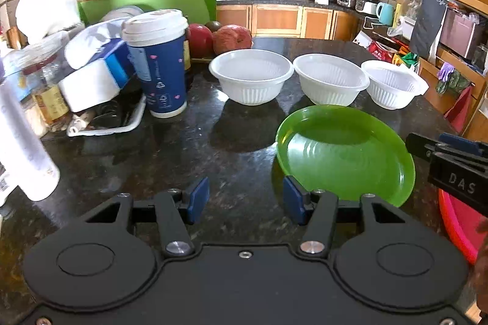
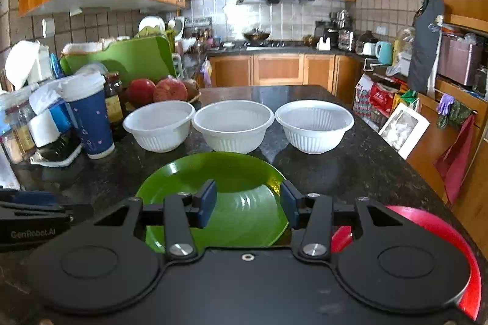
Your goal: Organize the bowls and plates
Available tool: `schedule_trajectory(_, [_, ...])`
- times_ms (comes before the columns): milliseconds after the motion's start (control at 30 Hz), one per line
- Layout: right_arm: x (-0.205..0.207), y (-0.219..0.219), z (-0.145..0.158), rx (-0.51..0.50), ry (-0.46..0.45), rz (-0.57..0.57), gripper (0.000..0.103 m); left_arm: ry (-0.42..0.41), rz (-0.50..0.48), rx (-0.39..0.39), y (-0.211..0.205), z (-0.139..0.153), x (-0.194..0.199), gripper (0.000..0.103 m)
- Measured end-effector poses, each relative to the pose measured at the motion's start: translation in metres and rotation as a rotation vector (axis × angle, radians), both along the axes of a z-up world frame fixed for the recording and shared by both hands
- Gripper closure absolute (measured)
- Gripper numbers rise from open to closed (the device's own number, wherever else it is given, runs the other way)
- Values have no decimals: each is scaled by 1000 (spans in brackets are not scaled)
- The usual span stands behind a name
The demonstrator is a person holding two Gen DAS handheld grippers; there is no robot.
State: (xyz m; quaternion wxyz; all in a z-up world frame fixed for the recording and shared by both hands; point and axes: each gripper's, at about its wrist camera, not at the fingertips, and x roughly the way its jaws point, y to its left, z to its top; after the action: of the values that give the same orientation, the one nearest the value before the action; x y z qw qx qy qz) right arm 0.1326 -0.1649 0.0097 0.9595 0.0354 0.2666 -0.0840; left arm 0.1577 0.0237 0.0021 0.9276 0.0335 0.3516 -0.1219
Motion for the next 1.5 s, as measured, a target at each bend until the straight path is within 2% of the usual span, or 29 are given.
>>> schedule_trajectory(167, [30,-22,-7,45,74,15,72,39,9,1,-17,-5,20,47])
schedule_trajectory(333, [51,-41,-19,65,130,-1,76,70,9,8,-31,-12,36,48])
schedule_trajectory(467, [64,-51,-28,62,158,-39,81,102,13,13,-40,-18,47,55])
schedule_trajectory(700, [78,-64,-38,106,196,-42,83,136,9,24,-49,-24,58,58])
schedule_trajectory(1033, [85,-63,-44,109,217,-15,87,157,31,30,-50,-27,65,59])
schedule_trajectory(1200, [85,-65,-45,110,223,-22,87,167,27,29,-53,-29,68,69])
schedule_trajectory(1233, [86,-66,-45,111,225,-23,87,170,25,29,-53,-30,69,75])
schedule_trajectory(1300, [87,-65,-45,110,228,-24,87,178,21,21,-53,-31,69,81])
schedule_trajectory(1500, [86,-62,-46,106,232,-13,90,180,9,11,-54,-33,70,85])
